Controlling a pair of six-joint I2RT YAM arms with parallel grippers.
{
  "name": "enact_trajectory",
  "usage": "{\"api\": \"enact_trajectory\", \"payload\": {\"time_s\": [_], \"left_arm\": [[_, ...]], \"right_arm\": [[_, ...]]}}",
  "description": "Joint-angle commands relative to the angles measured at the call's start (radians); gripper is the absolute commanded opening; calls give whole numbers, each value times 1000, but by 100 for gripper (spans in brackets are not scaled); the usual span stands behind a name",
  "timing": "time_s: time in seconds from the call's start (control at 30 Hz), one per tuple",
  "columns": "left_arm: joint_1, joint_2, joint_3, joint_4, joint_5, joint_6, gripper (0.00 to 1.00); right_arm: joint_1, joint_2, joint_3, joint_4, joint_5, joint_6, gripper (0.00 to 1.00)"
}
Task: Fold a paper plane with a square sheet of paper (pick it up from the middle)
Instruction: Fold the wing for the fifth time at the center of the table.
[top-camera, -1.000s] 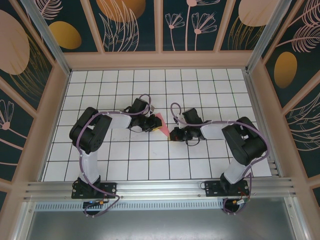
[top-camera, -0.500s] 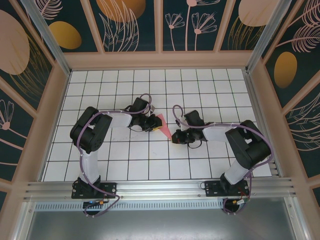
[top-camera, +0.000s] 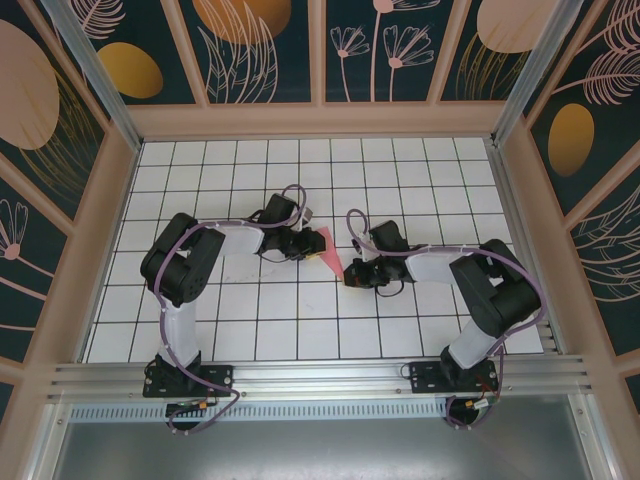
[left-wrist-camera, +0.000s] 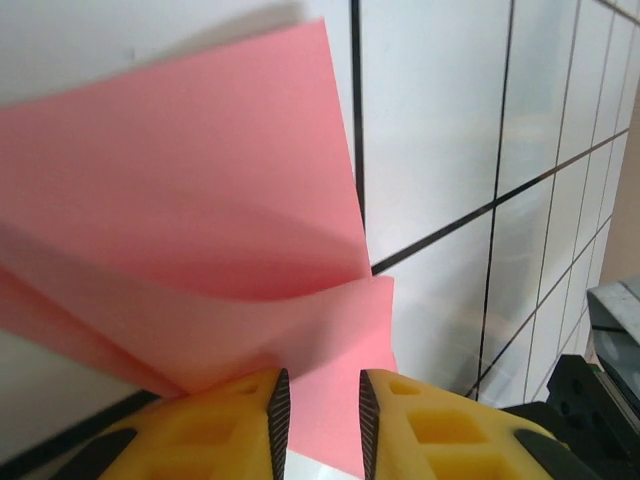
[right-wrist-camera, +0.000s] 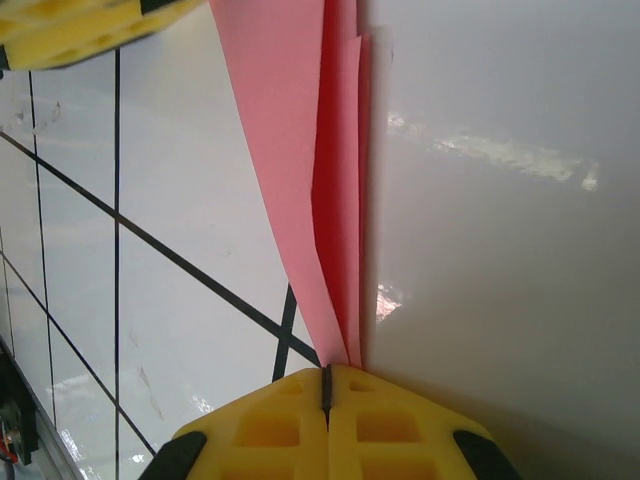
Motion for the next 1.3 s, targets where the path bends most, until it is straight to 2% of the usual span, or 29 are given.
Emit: {"api": "enact_trajectory", "payload": {"time_s": [0.0, 0.2, 0.57, 0.97, 1.27], "left_arm": [[16, -70, -49, 173, -31, 43, 29], [7, -130, -160, 297, 14, -32, 28], [-90, -121, -182, 289, 7, -42, 27], [-108, -68, -218, 308, 32, -79, 25], [-109, -42, -186, 239, -50, -53, 25]], "right_arm": [[3, 69, -26, -112, 51, 34, 1], [3, 97, 0, -76, 42, 66, 1], [3, 119, 35, -87, 45, 68, 1], [3, 134, 64, -92, 47, 68, 1], [3, 135, 55, -97, 40, 62, 1]]}}
